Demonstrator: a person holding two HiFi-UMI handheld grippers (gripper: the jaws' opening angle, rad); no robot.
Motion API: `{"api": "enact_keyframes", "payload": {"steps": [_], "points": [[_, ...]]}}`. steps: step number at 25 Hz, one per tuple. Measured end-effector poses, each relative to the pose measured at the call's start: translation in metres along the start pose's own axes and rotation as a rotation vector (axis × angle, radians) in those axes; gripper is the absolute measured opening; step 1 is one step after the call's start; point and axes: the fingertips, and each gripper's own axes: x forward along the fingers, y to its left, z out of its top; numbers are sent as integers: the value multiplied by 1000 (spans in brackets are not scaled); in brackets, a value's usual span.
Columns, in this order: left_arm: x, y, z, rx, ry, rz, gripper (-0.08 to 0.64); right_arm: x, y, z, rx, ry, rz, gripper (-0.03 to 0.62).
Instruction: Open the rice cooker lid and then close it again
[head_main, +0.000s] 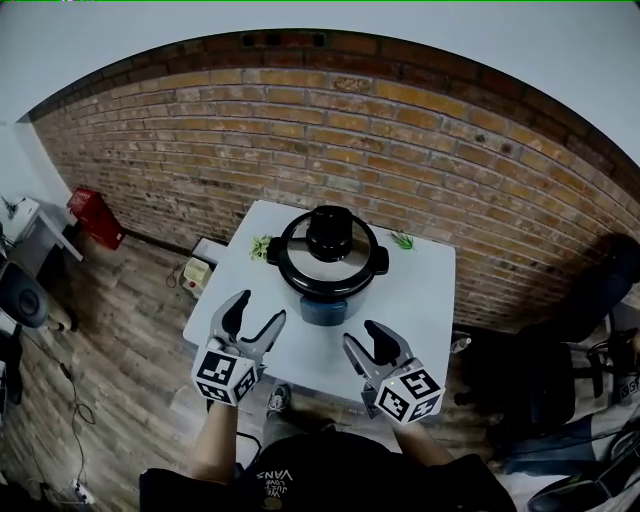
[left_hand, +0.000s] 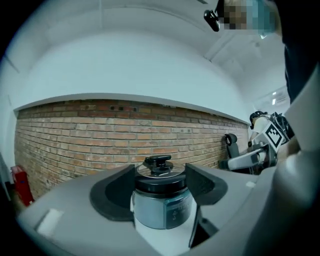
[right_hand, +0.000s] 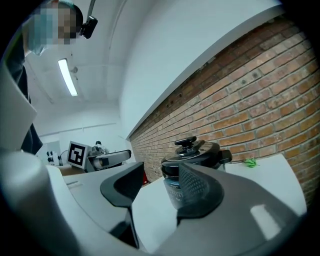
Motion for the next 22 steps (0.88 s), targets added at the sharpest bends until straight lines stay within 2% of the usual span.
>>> {"api": "enact_keyframes", "payload": {"steps": [4, 9, 13, 16, 22], "points": [[-22, -11, -11, 4, 1, 41, 315, -5, 5, -4, -16, 3, 15, 160], [-39, -28, -22, 26, 6, 58, 260, -9, 8, -9, -29, 9, 20, 88], [-50, -41, -33, -15, 15, 56, 157, -12, 11, -14, -34, 15, 32, 32], [-59, -45, -39, -30, 18, 88, 49, -15, 12, -16, -36, 18, 34, 10], [-61, -56, -39, 8, -1, 91, 2, -19, 9, -25, -38, 31, 28, 6]]}}
